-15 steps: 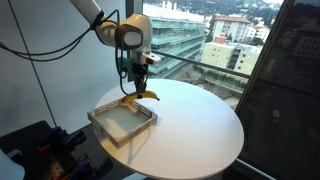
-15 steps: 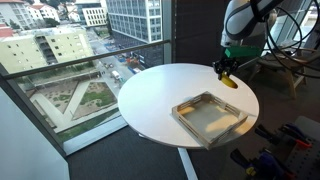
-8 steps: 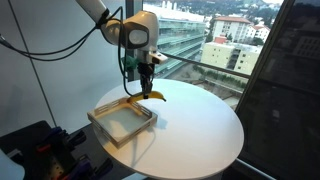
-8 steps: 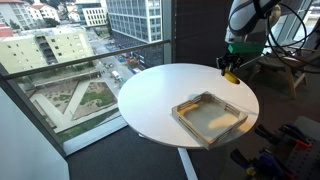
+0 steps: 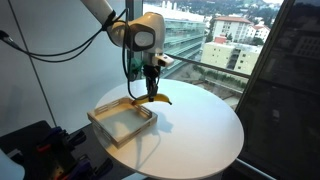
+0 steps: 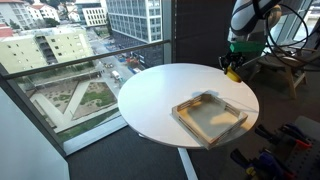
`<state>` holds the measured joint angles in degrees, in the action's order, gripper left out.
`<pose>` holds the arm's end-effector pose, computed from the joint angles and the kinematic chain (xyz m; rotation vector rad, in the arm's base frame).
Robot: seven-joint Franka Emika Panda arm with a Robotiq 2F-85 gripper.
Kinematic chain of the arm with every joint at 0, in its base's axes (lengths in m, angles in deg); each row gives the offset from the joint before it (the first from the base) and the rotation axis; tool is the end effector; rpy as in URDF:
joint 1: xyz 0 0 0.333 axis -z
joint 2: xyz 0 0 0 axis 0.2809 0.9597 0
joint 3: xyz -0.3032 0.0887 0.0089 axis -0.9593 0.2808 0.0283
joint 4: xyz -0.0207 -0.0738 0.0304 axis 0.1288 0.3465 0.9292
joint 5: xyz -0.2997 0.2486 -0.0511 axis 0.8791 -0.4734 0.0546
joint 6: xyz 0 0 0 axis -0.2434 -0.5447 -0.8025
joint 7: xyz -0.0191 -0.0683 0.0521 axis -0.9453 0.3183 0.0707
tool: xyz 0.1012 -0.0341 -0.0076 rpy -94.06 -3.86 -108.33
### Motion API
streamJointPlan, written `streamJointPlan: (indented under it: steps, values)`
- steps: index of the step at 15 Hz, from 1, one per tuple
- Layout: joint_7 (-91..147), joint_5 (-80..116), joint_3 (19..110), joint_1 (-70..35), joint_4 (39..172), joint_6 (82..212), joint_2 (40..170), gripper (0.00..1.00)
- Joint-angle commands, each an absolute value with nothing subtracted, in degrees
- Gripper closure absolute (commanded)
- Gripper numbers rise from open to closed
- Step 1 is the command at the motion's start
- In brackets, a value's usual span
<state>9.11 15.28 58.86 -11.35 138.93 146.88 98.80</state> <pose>0.5302 -0.1365 0.2992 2.9407 -1.0016 -0.0367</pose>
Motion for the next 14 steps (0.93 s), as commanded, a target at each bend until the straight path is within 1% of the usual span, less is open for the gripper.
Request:
streamJointPlan:
  steps: [1,14]
  values:
    - [8.08,14.94,58.17,-10.53,135.82,145.23,100.83,0.85]
    - [8.11,15.15,55.92,-9.95,132.26,147.21,107.53,0.85]
